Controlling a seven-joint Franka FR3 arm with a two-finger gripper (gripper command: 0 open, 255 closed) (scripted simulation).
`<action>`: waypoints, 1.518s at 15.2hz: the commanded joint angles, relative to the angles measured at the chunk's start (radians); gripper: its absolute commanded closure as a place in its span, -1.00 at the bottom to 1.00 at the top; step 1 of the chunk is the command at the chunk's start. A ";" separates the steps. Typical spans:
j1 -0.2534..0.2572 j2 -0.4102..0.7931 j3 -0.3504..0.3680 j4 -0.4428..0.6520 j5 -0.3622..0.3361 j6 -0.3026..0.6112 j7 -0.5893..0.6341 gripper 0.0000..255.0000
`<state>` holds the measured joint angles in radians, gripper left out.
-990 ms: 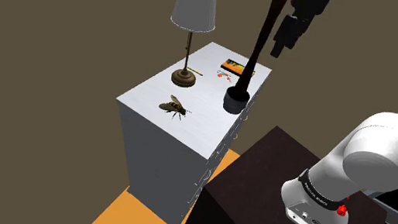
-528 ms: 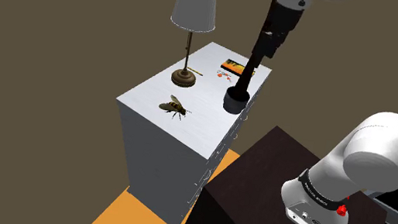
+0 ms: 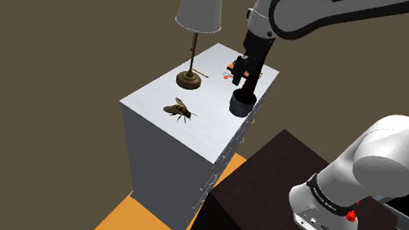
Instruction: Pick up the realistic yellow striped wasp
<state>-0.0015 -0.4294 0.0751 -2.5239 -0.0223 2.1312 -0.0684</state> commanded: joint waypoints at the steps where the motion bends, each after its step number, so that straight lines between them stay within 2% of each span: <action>1: 0.001 0.073 0.009 -0.001 -0.008 0.080 0.007 -1.00; 6: -0.003 0.267 0.027 0.035 -0.044 0.244 0.027 -1.00; 12: -0.003 0.512 0.037 0.128 -0.120 0.401 0.075 -1.00; 18: 0.023 0.758 0.018 0.270 -0.209 0.508 0.129 -1.00; 22: 0.051 0.918 -0.005 0.390 -0.251 0.552 0.153 -1.00; 23: 0.053 0.925 -0.006 0.395 -0.252 0.554 0.153 -1.00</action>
<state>0.0472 0.4668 0.0733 -2.1499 -0.2680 2.6760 0.0818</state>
